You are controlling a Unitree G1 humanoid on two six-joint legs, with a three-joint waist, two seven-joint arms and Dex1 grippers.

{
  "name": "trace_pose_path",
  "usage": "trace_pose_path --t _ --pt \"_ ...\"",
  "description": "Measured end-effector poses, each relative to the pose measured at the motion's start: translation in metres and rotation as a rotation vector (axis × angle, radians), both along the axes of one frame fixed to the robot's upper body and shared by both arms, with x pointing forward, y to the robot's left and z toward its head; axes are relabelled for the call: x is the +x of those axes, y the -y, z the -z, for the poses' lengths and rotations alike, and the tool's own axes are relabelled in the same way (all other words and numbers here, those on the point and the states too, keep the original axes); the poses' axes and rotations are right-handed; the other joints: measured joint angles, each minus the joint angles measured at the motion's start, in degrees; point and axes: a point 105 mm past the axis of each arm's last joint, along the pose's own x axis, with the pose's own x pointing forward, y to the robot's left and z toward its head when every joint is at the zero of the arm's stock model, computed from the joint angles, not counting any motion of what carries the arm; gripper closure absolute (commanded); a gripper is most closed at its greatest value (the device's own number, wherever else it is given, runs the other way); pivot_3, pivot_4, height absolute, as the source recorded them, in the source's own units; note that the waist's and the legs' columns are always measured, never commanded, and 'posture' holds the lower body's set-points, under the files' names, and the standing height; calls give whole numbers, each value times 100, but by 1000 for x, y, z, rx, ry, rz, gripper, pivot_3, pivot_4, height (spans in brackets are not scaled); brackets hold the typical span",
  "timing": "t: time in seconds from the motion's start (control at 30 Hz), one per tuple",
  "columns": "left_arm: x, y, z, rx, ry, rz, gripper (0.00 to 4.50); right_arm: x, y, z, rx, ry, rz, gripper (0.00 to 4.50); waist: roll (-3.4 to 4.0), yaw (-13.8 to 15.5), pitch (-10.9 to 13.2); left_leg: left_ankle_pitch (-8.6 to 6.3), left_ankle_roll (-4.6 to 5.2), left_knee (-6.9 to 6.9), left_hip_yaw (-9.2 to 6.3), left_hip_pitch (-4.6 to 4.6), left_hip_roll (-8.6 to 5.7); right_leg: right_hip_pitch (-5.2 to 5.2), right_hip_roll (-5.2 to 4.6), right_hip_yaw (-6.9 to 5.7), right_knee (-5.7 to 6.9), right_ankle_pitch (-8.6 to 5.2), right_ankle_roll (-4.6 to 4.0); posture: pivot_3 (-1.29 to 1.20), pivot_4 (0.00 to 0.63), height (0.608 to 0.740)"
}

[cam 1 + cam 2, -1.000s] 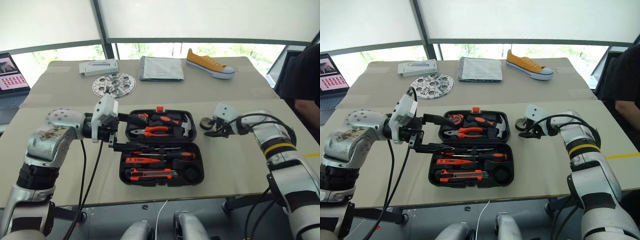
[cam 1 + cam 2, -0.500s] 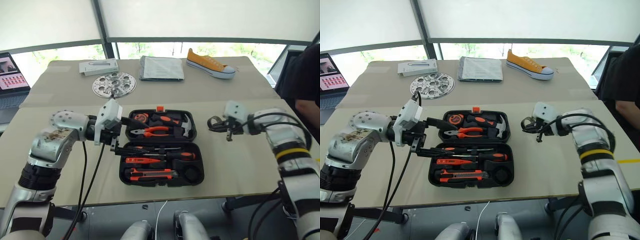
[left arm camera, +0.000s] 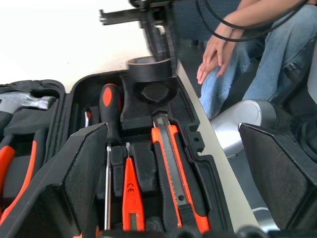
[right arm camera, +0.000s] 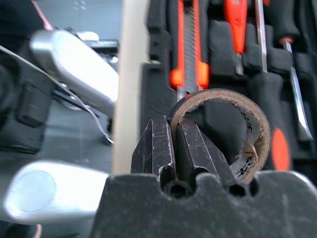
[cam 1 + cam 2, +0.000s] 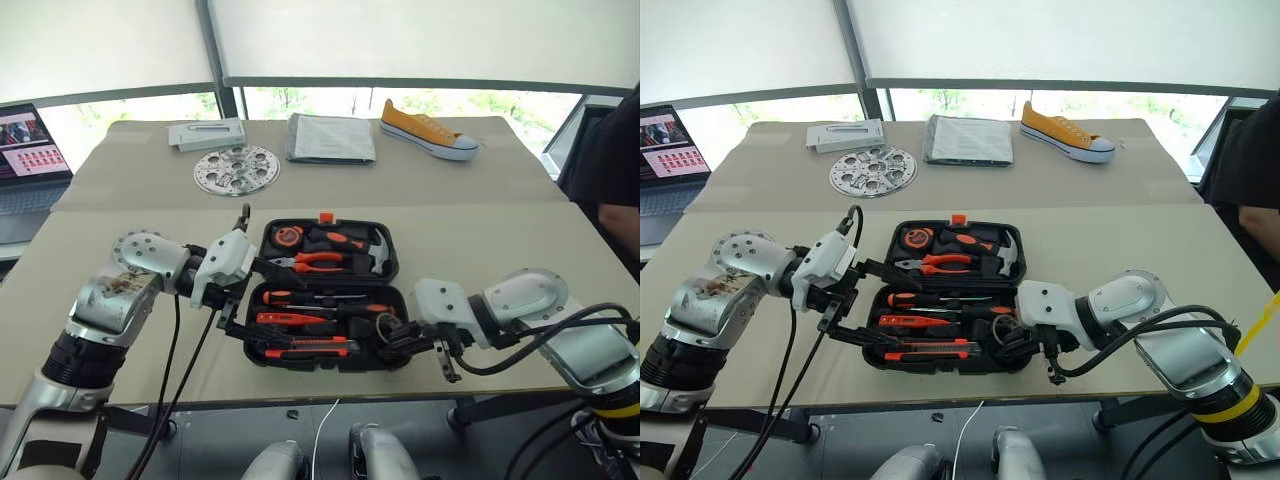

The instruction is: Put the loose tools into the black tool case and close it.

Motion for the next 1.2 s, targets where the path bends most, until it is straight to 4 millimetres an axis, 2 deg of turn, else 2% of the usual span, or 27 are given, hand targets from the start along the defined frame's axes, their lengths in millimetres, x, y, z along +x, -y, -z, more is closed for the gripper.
trace_pose_path --t 0.1,0.13,0.2,0.4,0.53,0.67,0.73,0.77,0.83,0.93,1.03,1.13,1.17,1.2 --pt "0 0 0 -1 1 -2 0 -2 2 8 -38 -7 -6 4468 0 -1 0 0 0 -1 0 -1 0 0 0 0 -3 0 0 0 150 740" --pt "0 0 0 -1 2 -4 0 -3 3 10 -46 -12 -10 3721 0 0 0 0 0 -1 0 -1 0 0 0 0 -4 0 0 0 150 740" --pt "1 0 0 -1 3 -6 0 -6 3 14 -53 -32 -20 3248 0 -4 0 0 0 0 0 -1 0 0 0 1 -4 0 0 0 150 740" --pt "2 0 0 0 6 -15 0 -14 8 24 -90 -69 -45 1126 0 -3 0 0 0 0 1 -1 0 1 0 2 -4 0 0 0 150 740" --pt "3 -1 1 4 11 -26 0 -15 4 20 -59 -65 -54 1126 0 -4 0 0 0 -1 1 0 0 0 1 2 -3 0 0 0 150 740" --pt "16 -11 10 25 9 -120 0 -5 3 -10 71 -21 30 1126 0 -2 0 0 0 0 0 0 0 1 0 3 -4 0 0 0 150 740" --pt "26 -25 20 32 -5 -229 0 7 12 -28 156 12 137 1633 0 -3 0 0 0 -2 0 1 0 1 1 2 -4 0 0 0 150 740" --pt "31 -33 23 23 -7 -291 252 13 18 -36 193 30 198 1832 0 0 0 0 0 -4 -2 1 0 1 2 1 -4 0 0 0 150 740" --pt "43 -51 26 1 10 -434 785 25 39 -42 247 54 337 2561 0 17 0 0 0 -7 -2 2 1 0 3 0 -3 0 0 0 150 740" --pt "49 -75 31 3 17 -564 1859 32 63 -32 257 45 466 3540 0 33 0 0 1 -11 -1 4 -1 0 2 2 -4 0 0 0 150 740" --pt "46 -93 50 44 -6 -639 3098 41 83 -15 221 116 548 4500 1 15 0 0 1 -11 2 6 -4 0 0 4 -4 0 0 0 150 740" --pt "44 -103 71 101 -13 -672 4019 50 95 4 115 259 521 4500 1 2 0 1 -2 -11 6 9 -5 1 1 5 0 0 0 0 150 740" --pt "43 -104 74 113 -10 -673 4340 50 93 9 111 260 510 4500 1 -1 0 2 -3 -11 6 10 -4 1 1 5 0 0 0 0 150 740" --pt "44 -101 77 117 -5 -668 4458 51 88 15 115 254 490 4500 1 -1 0 2 -4 -9 6 10 -4 2 1 5 1 0 0 0 150 740"
